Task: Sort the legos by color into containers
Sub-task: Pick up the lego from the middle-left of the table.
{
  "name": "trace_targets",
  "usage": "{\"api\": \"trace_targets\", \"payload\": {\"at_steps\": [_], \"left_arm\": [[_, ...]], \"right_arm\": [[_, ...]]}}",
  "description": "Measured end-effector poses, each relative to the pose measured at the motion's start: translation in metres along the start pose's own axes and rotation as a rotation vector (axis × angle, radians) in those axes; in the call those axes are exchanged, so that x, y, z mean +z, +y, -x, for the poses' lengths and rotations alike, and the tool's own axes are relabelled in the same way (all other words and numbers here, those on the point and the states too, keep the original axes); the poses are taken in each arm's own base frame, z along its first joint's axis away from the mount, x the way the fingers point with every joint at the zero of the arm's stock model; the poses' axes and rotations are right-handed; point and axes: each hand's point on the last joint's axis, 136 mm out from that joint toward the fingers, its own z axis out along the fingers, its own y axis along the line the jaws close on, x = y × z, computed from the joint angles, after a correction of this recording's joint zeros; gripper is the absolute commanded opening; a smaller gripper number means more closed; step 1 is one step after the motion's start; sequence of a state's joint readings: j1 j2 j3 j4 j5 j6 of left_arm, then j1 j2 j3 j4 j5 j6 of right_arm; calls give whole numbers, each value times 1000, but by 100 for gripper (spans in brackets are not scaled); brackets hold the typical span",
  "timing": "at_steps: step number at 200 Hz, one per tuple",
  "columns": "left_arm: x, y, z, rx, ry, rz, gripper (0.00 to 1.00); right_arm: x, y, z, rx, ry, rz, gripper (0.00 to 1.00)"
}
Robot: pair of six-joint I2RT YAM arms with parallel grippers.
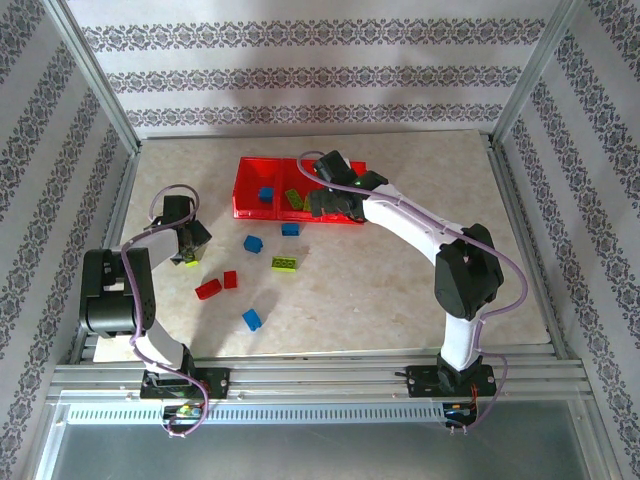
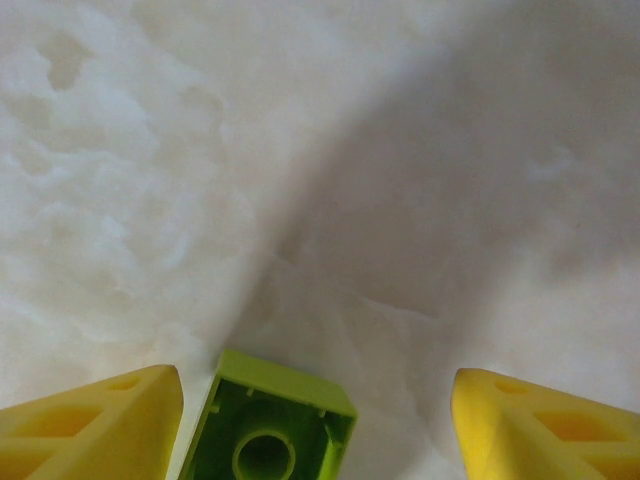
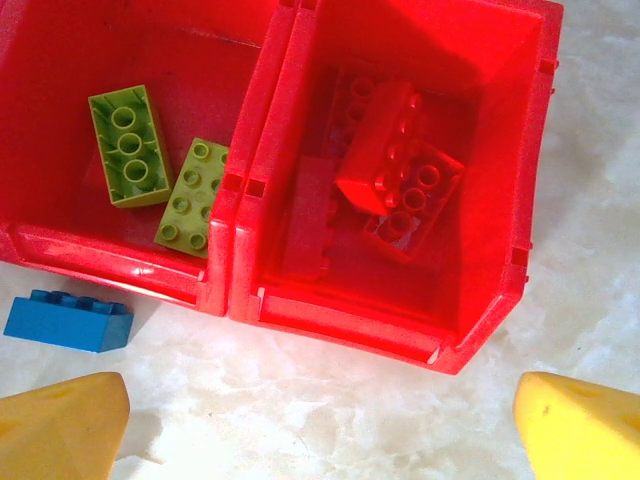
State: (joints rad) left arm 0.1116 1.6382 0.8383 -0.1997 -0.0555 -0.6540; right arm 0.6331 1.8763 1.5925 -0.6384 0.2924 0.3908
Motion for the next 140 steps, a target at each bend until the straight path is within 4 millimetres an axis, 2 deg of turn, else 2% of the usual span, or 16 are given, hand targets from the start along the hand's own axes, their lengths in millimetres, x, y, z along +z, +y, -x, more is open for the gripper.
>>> {"api": "trace_targets", "payload": {"at_steps": [41,61,109,140], "left_arm": [[1,6,-8,-5,31,25,62],[0,8,-9,-15,33,31,51],[-4,14,-17,-42,41,31,34],[-9,5,-21,-44,57,-9,26]], "right_arm": [[1,-2,-1,1,2,-9,98],[1,-2,-1,2,1,-11,98],[1,-2,-1,2,0,-12,98],[-1,-2,-3,-2,-3,-14,98]]}}
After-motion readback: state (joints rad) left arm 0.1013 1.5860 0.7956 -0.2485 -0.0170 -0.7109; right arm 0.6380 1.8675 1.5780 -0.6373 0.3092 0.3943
